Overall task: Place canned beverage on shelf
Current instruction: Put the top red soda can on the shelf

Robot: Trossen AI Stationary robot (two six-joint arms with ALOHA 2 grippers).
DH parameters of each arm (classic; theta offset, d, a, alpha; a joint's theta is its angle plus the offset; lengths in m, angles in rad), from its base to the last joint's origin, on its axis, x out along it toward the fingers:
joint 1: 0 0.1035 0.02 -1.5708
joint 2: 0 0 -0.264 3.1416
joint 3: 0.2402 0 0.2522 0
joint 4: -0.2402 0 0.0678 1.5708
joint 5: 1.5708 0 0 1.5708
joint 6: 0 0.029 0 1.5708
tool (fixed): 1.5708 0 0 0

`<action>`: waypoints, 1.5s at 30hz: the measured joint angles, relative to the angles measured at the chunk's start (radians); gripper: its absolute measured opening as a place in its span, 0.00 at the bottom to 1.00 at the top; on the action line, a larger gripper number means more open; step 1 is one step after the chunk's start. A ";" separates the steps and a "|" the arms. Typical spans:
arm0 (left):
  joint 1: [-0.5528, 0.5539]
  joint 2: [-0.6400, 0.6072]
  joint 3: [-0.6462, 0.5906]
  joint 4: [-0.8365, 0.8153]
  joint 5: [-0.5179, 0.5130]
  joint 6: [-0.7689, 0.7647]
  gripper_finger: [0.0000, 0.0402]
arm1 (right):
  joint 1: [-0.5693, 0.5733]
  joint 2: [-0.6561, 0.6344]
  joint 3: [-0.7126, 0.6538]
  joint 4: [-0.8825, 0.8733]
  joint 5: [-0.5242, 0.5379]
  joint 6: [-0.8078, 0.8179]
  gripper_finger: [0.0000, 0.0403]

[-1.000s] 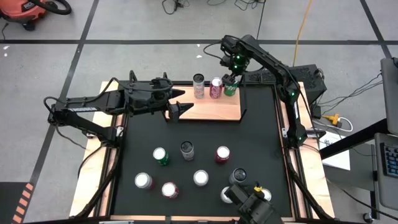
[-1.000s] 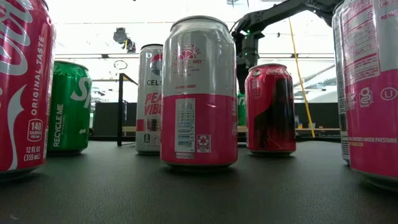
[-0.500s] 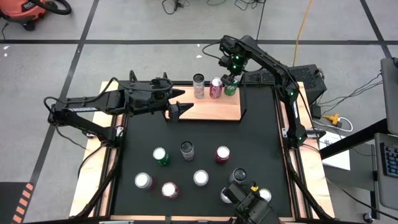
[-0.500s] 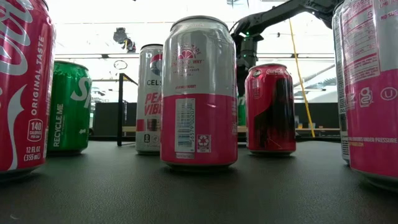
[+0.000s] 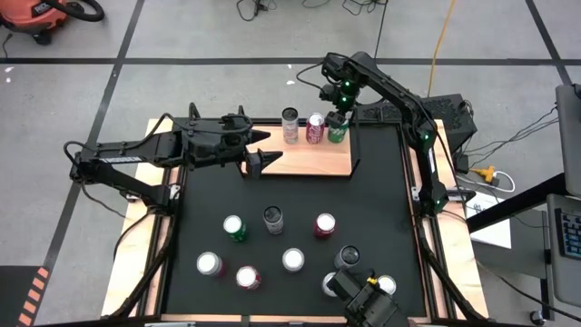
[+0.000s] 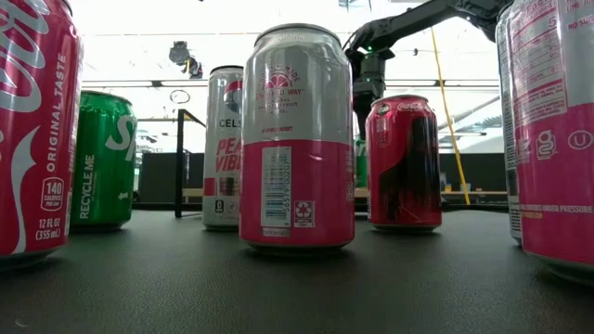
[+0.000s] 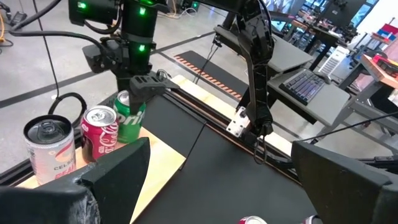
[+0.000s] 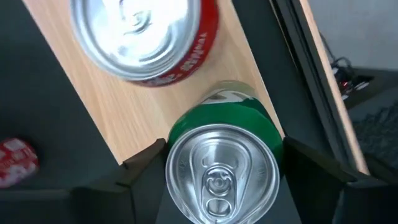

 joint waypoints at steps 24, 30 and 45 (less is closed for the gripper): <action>0.000 0.000 0.000 0.000 0.051 0.018 0.97 | 0.068 -0.003 0.000 -0.003 0.121 -0.588 0.63; 0.000 0.000 0.000 0.003 0.070 0.025 0.97 | 0.082 -0.003 0.000 0.001 0.151 -0.636 0.63; 0.000 0.000 0.000 0.042 0.112 -0.002 0.97 | 0.091 -0.036 -0.003 0.001 0.103 -0.634 0.63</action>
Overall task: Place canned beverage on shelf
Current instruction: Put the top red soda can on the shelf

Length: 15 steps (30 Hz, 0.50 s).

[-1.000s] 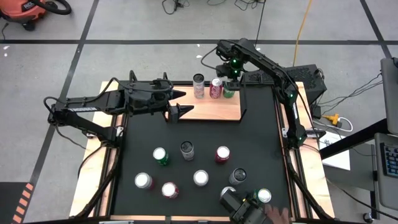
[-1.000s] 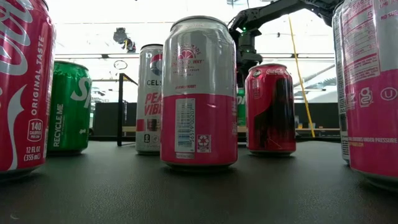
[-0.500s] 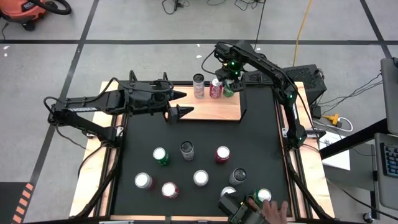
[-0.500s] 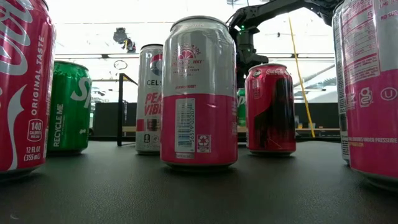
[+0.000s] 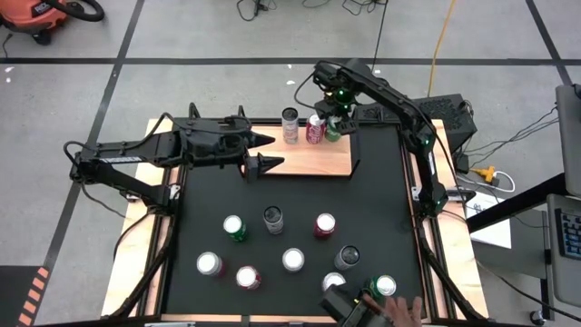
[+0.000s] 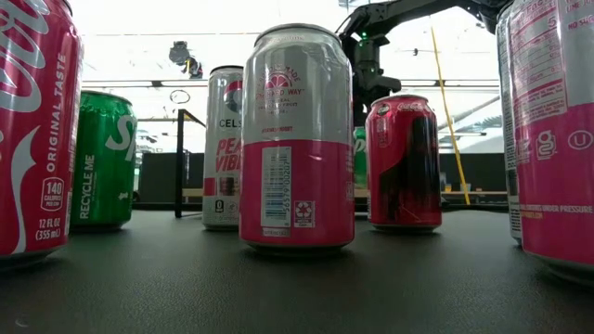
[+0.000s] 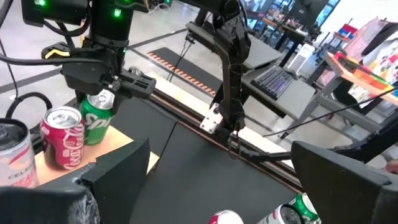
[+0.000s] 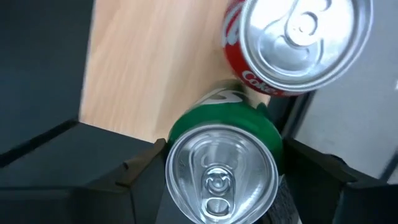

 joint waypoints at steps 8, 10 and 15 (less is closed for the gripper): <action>0.000 0.000 0.000 0.011 0.000 0.000 0.97 | -0.004 -0.001 0.000 0.000 -0.008 -0.022 0.63; 0.000 0.000 0.000 0.012 0.000 0.000 0.97 | -0.004 -0.001 0.000 0.000 -0.009 -0.037 0.63; 0.000 0.000 0.000 0.011 0.000 0.000 0.97 | -0.004 -0.001 0.000 0.000 -0.011 -0.040 0.63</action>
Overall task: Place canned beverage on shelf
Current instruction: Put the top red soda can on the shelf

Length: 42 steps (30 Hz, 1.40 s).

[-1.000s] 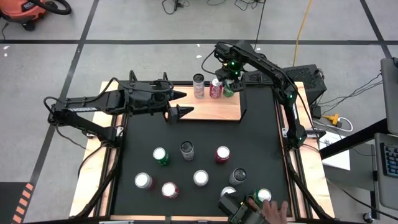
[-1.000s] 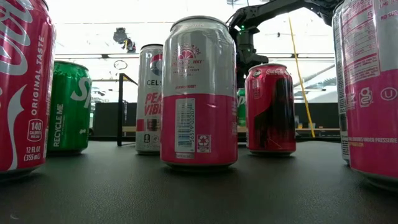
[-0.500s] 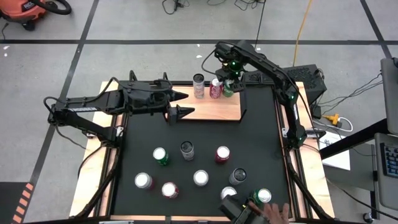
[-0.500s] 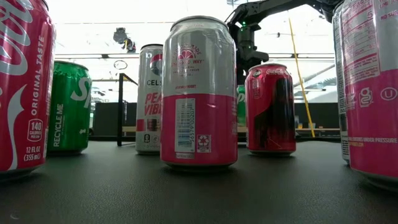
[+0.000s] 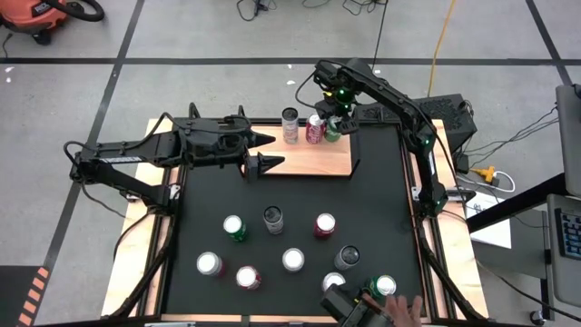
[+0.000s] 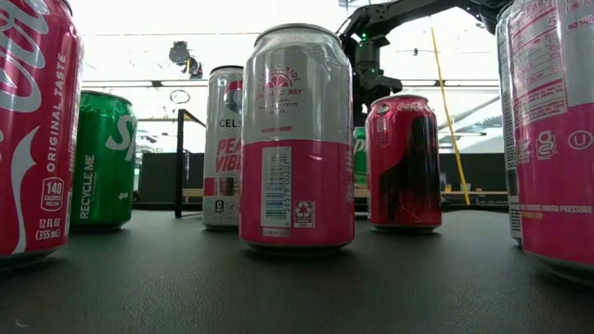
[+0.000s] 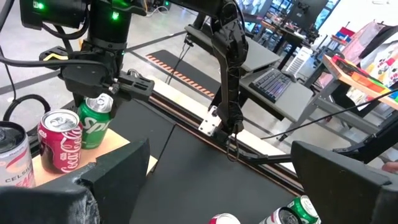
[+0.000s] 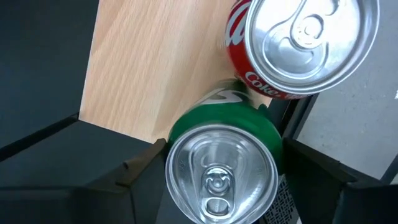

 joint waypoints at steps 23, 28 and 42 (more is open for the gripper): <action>0.000 0.000 0.000 0.000 0.038 -0.018 0.97 | 0.001 -0.001 0.002 0.000 -0.017 0.063 0.74; 0.000 0.000 0.000 -0.001 0.054 -0.017 0.97 | 0.001 -0.004 0.003 0.003 -0.027 0.090 0.78; 0.000 0.000 0.000 -0.001 0.058 0.000 0.97 | 0.002 -0.010 0.002 0.024 0.093 0.260 0.80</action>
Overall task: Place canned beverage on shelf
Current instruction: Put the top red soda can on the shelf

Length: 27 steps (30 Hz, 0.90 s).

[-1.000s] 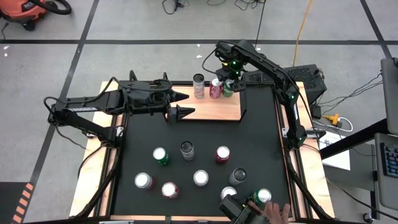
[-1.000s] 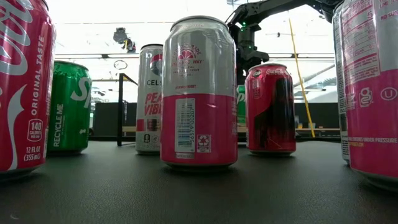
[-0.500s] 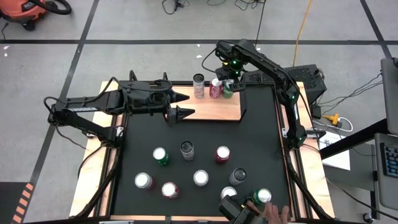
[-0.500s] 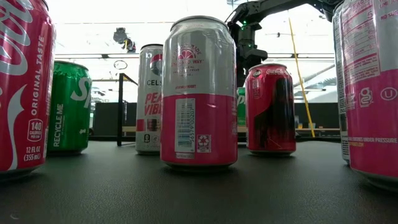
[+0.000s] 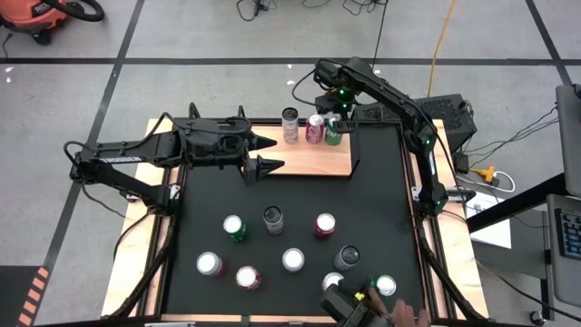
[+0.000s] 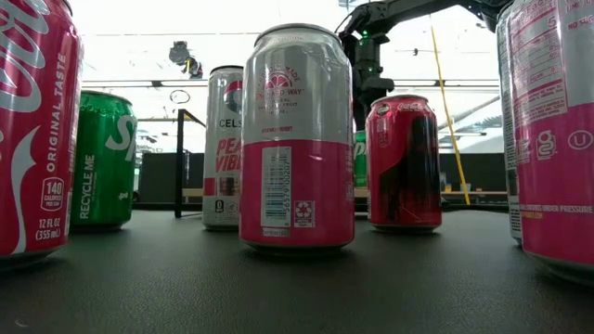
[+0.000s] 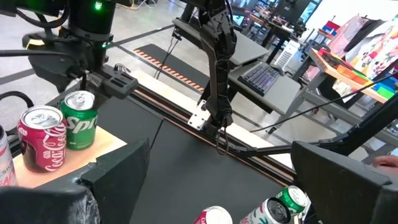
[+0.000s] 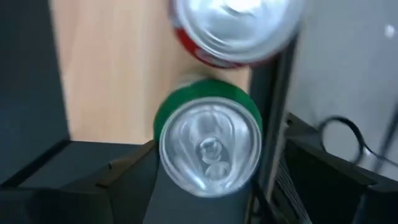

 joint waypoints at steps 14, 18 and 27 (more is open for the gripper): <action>0.000 -0.010 0.000 0.001 0.003 0.009 0.97 | 0.000 -0.147 0.000 0.131 -0.138 0.252 0.80; 0.000 -0.010 0.000 -0.001 0.003 0.011 0.97 | 0.000 -0.160 0.000 0.130 -0.114 0.456 0.80; 0.000 -0.011 0.000 0.000 -0.001 0.056 0.97 | -0.014 -0.105 0.000 0.121 -0.088 0.585 0.61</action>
